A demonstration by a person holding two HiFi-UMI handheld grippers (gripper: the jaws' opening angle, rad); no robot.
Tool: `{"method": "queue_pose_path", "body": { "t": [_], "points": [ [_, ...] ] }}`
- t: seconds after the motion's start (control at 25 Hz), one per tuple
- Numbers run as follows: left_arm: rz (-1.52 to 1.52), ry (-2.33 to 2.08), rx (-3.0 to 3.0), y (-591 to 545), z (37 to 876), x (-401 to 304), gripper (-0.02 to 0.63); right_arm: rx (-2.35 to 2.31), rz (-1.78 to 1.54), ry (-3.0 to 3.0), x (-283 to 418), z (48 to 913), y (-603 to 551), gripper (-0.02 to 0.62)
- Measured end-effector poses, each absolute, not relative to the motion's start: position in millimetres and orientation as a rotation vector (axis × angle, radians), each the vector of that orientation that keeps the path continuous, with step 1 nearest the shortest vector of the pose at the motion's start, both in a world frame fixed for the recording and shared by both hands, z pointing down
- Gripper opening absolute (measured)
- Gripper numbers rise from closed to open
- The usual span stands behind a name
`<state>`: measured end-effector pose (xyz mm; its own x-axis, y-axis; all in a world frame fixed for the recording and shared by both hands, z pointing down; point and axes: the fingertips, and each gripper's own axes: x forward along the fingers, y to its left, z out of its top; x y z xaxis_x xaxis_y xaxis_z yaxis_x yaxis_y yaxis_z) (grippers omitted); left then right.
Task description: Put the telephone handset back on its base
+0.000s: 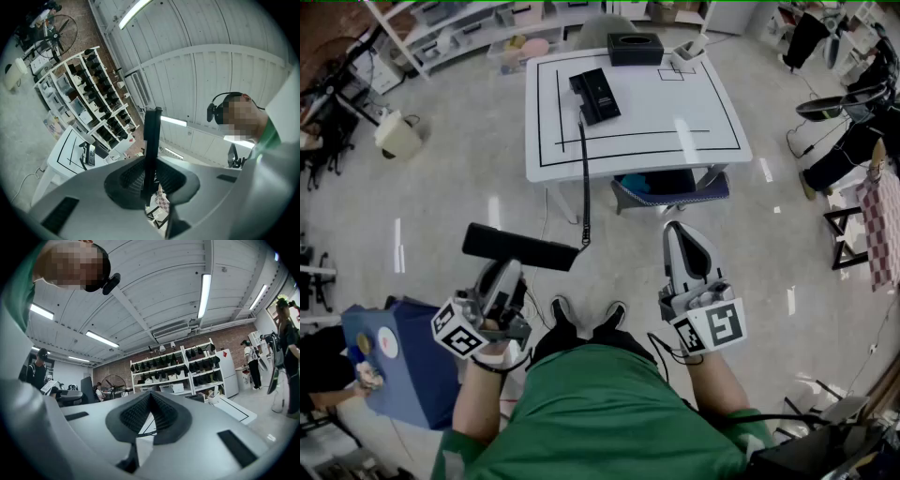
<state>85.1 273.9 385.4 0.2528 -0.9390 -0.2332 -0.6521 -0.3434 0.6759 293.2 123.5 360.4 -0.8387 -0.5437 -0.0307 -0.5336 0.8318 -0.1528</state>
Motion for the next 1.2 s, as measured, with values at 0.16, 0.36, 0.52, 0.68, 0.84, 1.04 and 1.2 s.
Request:
{"method": "queue_pose_path", "body": {
  "t": [0.16, 0.36, 0.52, 0.68, 0.84, 1.04, 1.2],
  "points": [
    [-0.874, -1.434, 2.093, 277, 384, 67, 0.081, -0.882, -0.193, 2.936, 277, 356, 129, 0.021],
    [-0.860, -1.413, 2.117, 284, 373, 43, 0.081, -0.934, -0.167, 2.938, 259, 341, 145, 0.021],
    [-0.855, -1.416, 2.144, 290, 366, 15, 0.081, -0.970, -0.124, 2.940, 238, 329, 157, 0.021],
    [-0.857, -1.389, 2.169, 299, 363, -13, 0.081, -1.014, -0.096, 2.945, 215, 323, 174, 0.021],
    [-0.881, -1.335, 2.211, 301, 361, -38, 0.081, -1.048, -0.095, 2.896, 192, 315, 189, 0.021],
    [-0.882, -1.254, 2.237, 303, 367, -57, 0.081, -1.115, -0.106, 2.878, 174, 317, 207, 0.021],
    [-0.890, -1.211, 2.239, 298, 370, -71, 0.081, -1.162, -0.102, 2.889, 161, 318, 213, 0.021]
  ]
}}
